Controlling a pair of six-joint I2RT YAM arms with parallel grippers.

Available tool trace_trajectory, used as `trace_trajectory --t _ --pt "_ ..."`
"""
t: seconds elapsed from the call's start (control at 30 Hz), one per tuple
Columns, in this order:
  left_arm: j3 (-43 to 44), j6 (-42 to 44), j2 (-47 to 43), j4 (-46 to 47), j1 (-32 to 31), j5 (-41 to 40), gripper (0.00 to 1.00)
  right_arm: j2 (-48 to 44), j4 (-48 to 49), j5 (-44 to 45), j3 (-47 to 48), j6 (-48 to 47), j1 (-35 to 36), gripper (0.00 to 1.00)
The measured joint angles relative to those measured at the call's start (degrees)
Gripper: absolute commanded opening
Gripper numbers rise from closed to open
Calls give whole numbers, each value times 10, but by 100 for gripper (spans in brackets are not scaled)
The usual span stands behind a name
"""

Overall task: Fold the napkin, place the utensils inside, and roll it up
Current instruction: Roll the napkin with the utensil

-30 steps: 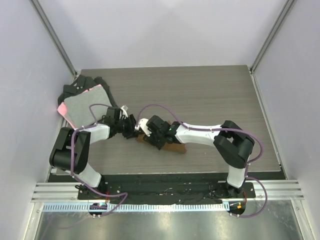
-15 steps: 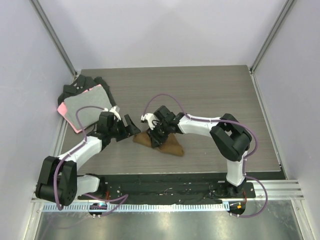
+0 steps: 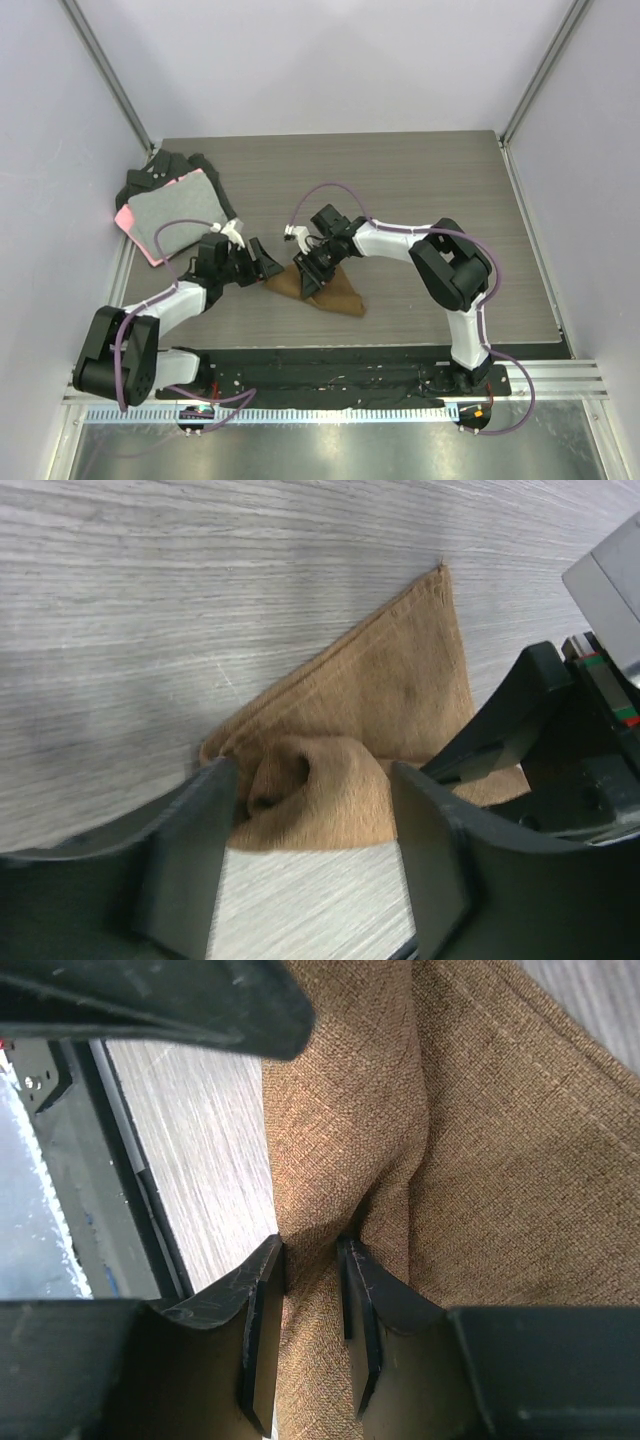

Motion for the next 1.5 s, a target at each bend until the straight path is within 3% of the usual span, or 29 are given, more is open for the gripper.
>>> trace_trajectory --t 0.2,0.23,0.37,0.57,0.8,1.0,1.2,1.5 --pt "0 -1 45 24 0 15 36 5 -10 -7 7 -1 0 35" --pt "0 -1 51 26 0 18 26 6 -12 -7 8 -1 0 36" --pt "0 -5 60 35 0 32 1 6 -20 -10 13 4 0 61" --pt "26 -10 86 14 0 35 0 -24 -40 52 19 13 14 68" --pt "89 -16 142 -61 0 33 0 -159 10 303 -47 -13 98 70" --pt "120 -16 153 -111 0 33 0 -176 71 434 -95 -62 177 70" --pt "131 -14 155 -135 0 33 0 -146 89 490 -112 -100 177 67" --pt "138 -11 155 -146 0 36 0 -106 111 504 -112 -117 172 64"
